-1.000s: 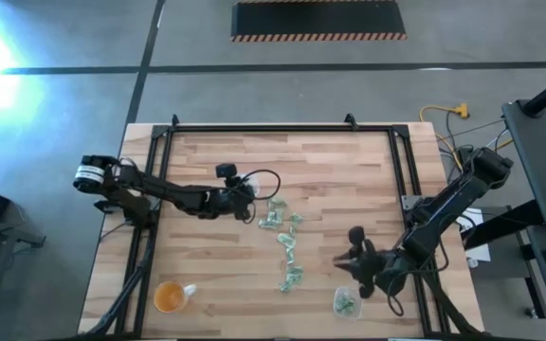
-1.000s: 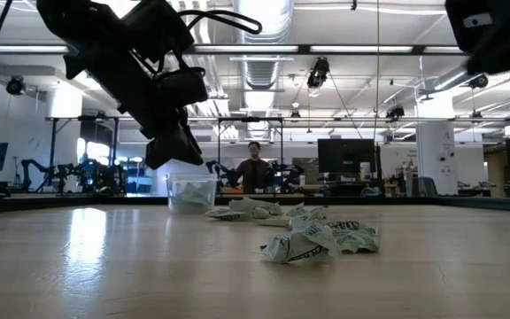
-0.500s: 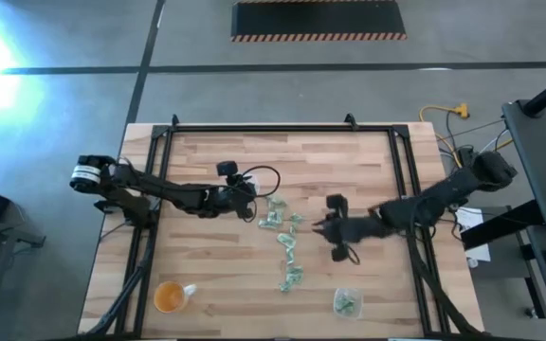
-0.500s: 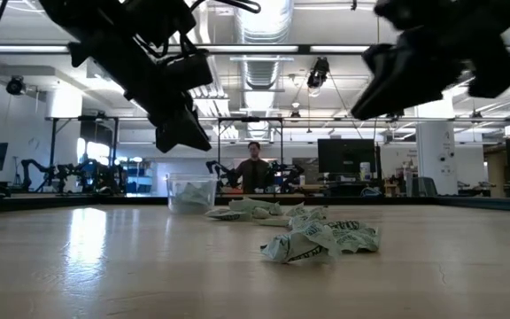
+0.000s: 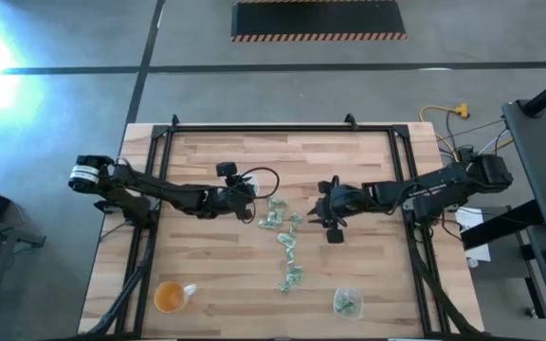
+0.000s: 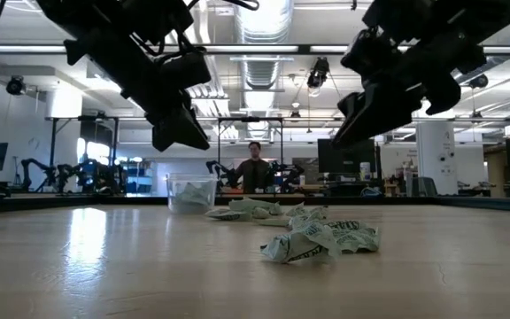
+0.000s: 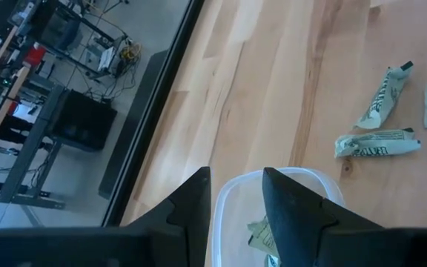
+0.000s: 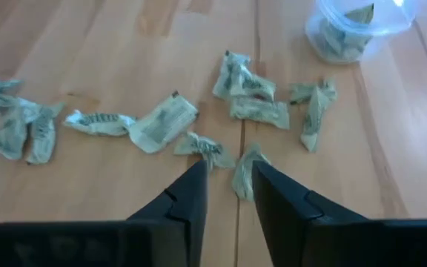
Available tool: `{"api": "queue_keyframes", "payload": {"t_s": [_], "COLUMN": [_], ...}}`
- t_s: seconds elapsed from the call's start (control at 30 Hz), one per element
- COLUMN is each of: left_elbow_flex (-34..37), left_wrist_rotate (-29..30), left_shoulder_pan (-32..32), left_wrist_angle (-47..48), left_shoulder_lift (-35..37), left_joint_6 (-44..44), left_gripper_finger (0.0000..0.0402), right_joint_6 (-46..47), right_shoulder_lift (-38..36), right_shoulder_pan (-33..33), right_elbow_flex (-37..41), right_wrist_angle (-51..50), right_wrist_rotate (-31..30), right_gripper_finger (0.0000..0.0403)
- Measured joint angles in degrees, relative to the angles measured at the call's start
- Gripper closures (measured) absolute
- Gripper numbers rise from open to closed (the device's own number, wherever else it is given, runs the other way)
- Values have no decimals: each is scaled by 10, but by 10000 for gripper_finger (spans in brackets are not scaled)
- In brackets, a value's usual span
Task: Pick and place Stevia / Truvia into bins
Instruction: Put the stevia packet into the bottom transparent container
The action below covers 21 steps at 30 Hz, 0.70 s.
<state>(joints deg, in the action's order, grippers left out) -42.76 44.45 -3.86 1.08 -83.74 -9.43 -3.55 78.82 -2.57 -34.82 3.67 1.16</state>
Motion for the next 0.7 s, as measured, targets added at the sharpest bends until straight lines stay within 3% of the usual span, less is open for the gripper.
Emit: {"api": "queue_keyframes", "payload": {"t_s": [0.33, 0.7], "left_elbow_flex": [0, 0], "left_wrist_rotate": [0, 0], "left_shoulder_pan": [0, -4], "left_wrist_angle": [7, 15], "left_shoulder_lift": [3, 3], "left_joint_6": [1, 1], "left_gripper_finger": [294, 294], "right_joint_6": [15, 31], "right_shoulder_lift": [77, 188], "right_shoulder_pan": [21, 29], "right_elbow_flex": [-16, -78], "right_wrist_angle": [43, 6], "right_wrist_rotate": [-2, -9], "right_gripper_finger": [227, 228]}}
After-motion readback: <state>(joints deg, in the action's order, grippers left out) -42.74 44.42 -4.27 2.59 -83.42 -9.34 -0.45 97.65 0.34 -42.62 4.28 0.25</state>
